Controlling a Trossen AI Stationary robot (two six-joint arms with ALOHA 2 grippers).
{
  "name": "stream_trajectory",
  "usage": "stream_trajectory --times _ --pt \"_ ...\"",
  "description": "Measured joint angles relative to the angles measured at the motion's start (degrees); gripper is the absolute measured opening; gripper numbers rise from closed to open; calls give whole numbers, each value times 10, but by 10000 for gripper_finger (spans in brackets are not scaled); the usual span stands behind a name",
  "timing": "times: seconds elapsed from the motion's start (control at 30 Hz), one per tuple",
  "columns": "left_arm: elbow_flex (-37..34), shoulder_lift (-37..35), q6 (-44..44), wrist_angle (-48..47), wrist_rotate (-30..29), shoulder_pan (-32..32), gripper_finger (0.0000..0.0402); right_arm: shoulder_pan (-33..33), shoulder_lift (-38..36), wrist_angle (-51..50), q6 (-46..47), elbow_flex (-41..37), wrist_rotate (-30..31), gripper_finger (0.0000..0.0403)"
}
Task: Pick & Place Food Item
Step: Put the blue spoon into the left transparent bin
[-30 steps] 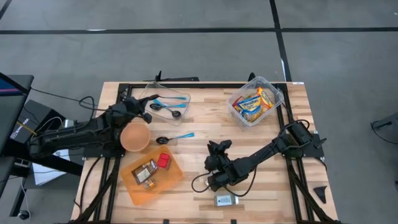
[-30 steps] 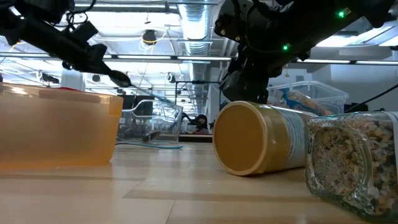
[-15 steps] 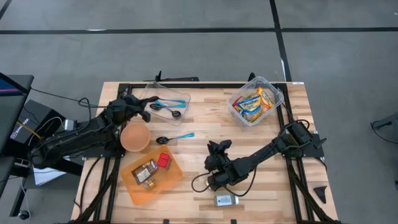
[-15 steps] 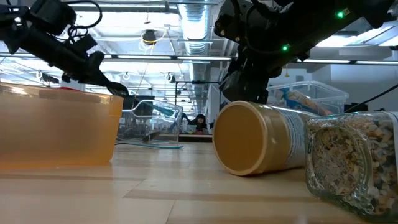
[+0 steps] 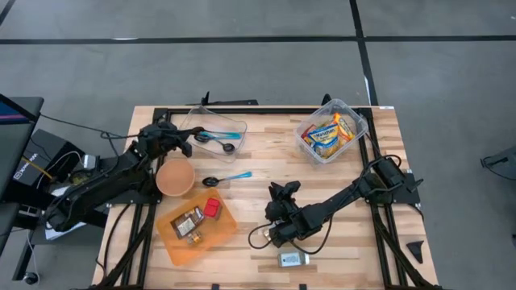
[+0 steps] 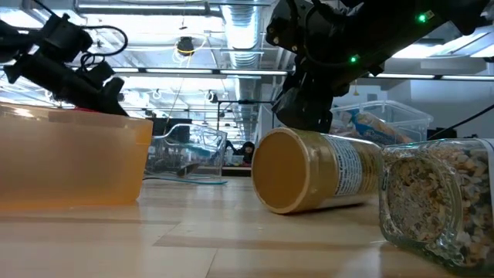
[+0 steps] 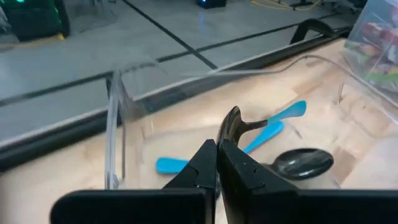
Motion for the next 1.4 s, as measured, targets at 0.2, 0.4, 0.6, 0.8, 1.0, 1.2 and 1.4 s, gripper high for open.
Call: stream_trajectory --times 0.2,0.4,0.6,0.8,1.0,1.2,1.4 --pt "-15 23 0 31 58 51 0 0 0 0 0 0 0 92" --pt "-17 43 1 48 86 67 0 -4 0 -2 11 0 -2 92" --pt "-17 47 1 51 87 66 0 -8 0 -6 13 0 -16 92" --pt "-17 47 1 51 86 66 0 -8 0 -6 13 0 -17 92" --pt "-17 47 1 52 86 66 13 -8 0 -6 13 0 -17 92" --pt "-17 47 1 57 85 66 44 -8 0 -6 13 0 -17 92" --pt "-17 47 1 61 85 66 75 -11 0 -6 14 0 -24 92"
